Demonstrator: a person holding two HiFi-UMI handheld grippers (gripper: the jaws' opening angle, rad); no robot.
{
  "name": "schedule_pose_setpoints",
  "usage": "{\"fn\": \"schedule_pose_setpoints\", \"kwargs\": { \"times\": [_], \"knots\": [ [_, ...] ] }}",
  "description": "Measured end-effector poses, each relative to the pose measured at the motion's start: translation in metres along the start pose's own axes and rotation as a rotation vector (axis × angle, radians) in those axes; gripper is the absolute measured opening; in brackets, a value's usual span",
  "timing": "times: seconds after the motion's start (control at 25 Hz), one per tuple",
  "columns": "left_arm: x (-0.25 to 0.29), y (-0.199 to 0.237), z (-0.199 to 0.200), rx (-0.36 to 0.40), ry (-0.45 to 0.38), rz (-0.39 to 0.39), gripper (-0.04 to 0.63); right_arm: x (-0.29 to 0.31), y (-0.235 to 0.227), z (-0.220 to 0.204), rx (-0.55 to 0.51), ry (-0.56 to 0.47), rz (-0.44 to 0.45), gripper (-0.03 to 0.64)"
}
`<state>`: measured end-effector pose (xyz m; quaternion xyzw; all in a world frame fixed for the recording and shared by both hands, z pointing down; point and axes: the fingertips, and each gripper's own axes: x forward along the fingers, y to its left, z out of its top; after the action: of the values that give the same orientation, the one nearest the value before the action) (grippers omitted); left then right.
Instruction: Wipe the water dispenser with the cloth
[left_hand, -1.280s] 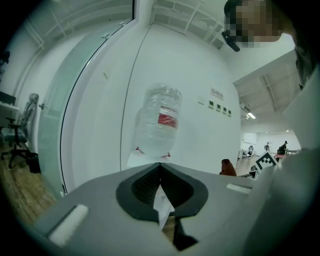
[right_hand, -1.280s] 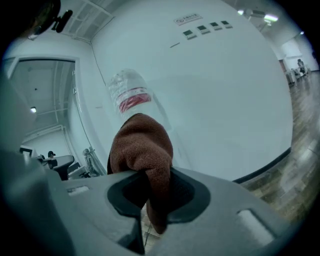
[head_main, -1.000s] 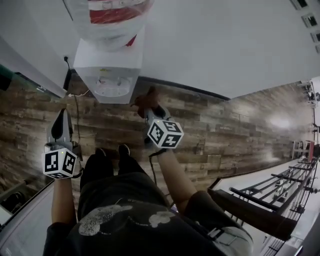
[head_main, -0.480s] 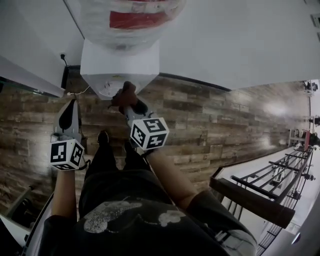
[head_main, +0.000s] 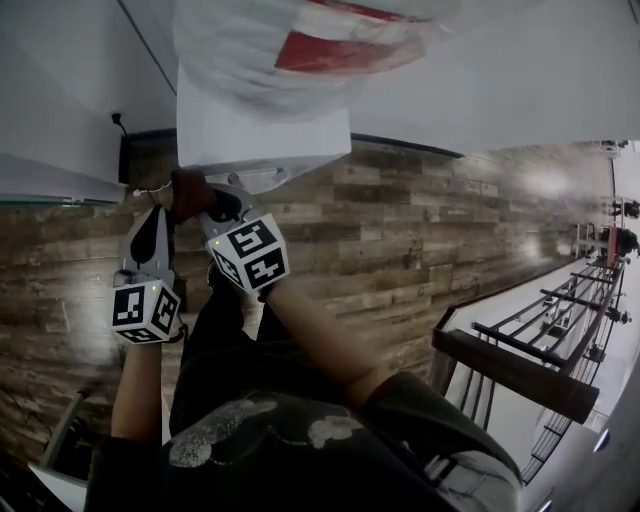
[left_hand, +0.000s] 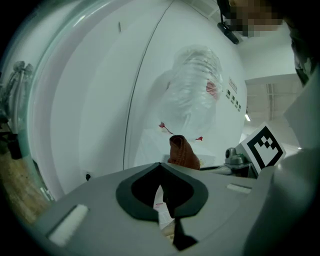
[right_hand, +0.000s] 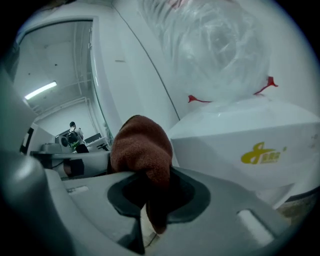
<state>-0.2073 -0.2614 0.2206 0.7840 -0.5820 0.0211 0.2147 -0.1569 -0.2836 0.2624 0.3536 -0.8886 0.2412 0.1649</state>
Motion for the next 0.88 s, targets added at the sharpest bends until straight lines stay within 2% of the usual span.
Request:
{"fn": "schedule_pose_setpoints", "kwargs": {
  "times": [0.2, 0.44, 0.88],
  "knots": [
    [0.009, 0.005, -0.011, 0.011, 0.024, 0.008, 0.018, 0.011, -0.013, 0.004, 0.014, -0.036, -0.037, 0.061],
    [0.017, -0.008, -0.024, 0.034, 0.038, 0.026, 0.018, -0.019, -0.037, 0.009, 0.099, -0.118, -0.034, 0.061],
    [0.041, -0.053, -0.027, 0.034, -0.025, 0.024, 0.018, -0.106, -0.142, 0.006, 0.24, -0.239, -0.174, 0.061]
  ]
}}
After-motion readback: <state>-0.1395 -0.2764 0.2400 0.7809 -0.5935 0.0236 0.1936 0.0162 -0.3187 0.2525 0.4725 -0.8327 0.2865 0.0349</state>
